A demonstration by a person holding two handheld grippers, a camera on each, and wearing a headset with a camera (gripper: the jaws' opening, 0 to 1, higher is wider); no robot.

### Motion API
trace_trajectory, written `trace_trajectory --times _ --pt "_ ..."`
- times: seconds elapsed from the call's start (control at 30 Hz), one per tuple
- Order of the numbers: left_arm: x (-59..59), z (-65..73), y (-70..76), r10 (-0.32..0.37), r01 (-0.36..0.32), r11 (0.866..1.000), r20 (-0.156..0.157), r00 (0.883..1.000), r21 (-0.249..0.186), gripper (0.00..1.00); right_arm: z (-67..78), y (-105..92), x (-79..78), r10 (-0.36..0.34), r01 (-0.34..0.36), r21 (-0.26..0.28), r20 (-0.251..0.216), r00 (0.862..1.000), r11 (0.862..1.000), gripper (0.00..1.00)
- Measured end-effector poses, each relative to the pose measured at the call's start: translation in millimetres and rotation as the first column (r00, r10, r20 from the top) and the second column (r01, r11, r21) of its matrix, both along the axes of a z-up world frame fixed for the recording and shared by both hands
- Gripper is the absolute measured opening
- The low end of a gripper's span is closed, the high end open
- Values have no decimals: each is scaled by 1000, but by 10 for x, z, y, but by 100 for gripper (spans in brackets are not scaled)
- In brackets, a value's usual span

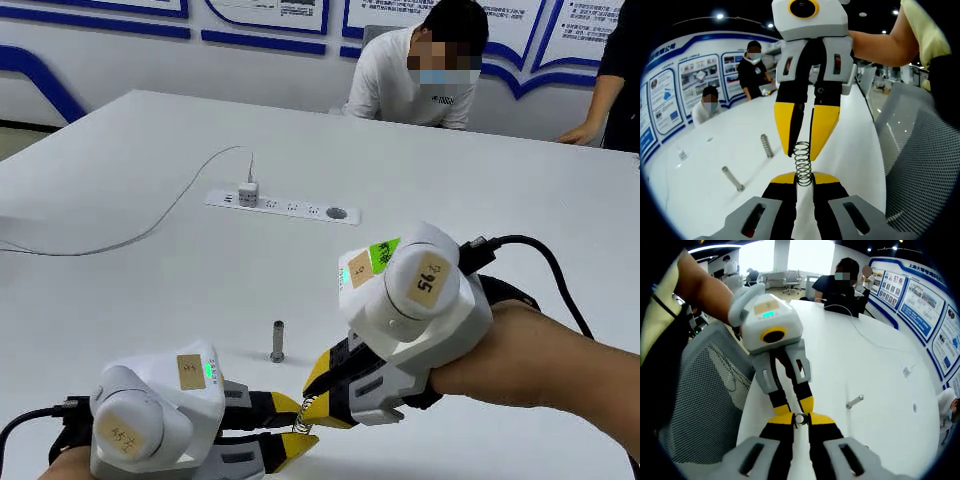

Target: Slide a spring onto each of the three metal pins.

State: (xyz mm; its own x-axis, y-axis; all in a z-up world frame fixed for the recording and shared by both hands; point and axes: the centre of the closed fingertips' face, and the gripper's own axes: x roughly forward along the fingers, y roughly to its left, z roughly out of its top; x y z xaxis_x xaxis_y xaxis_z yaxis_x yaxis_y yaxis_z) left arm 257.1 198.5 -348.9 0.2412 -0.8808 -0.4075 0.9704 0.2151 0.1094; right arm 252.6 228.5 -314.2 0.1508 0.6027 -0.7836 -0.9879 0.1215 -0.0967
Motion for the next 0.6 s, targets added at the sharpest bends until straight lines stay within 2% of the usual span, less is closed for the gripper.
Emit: trace_trajectory --times 0.1,0.33,0.6 --pt "0 -3 0 4 -4 1000 -5 1000 -2 11 0 14 2 0 0 4 0 1000 1000 12" --pt "11 5 17 21 -23 999 -47 999 -34 11 -7 12 7 -6 6 8 1 1000 1000 13" --pt "12 10 12 28 -31 998 -70 997 -48 11 -13 -5 15 -14 14 13 3 1000 1000 14"
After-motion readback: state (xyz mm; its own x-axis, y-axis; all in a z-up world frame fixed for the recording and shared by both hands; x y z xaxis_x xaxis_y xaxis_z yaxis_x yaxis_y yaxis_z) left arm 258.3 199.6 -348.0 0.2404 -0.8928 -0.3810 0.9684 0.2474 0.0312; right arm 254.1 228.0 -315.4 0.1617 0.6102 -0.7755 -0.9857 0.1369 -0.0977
